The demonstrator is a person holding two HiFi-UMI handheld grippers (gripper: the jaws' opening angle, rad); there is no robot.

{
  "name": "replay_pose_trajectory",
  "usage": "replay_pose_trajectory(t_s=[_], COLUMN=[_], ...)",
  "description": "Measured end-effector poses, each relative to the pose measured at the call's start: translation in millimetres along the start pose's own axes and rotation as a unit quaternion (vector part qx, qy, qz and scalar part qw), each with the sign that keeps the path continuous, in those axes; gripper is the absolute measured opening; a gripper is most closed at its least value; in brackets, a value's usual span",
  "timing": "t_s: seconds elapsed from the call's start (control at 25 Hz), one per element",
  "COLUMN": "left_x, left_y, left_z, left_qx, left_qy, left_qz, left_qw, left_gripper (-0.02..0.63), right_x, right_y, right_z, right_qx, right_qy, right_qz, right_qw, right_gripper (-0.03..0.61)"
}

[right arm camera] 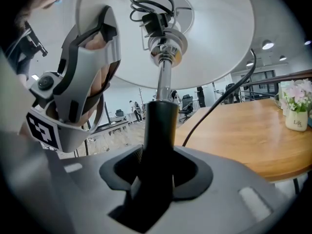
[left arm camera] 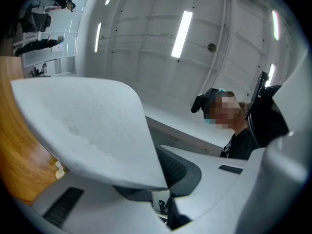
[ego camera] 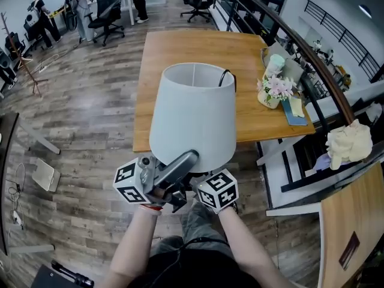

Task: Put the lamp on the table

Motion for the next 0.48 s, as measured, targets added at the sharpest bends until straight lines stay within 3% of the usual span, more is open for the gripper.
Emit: replay_pose_trajectory(t_s=[0.48], left_x=[95], left_y=[-47], left_z=[34], left_qx=[-0.018], left_qy=[0.005], left_qz=[0.033], left_qw=[0.9993], left_gripper=[0.012], right_x=[-95], right_y=[-31], right_z=[29], right_qx=[0.021], right_qy=[-0.008], right_qz=[0.029], right_qw=[0.999], right_gripper=[0.175])
Point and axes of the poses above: the fingertips, and each gripper's own axes: y backward along the fingers, x to its left, z out of its top, the point moved 2 cm from there along y, backward along the fingers, and after that the axes turned 15 degrees about z, right-handed, at the moved point
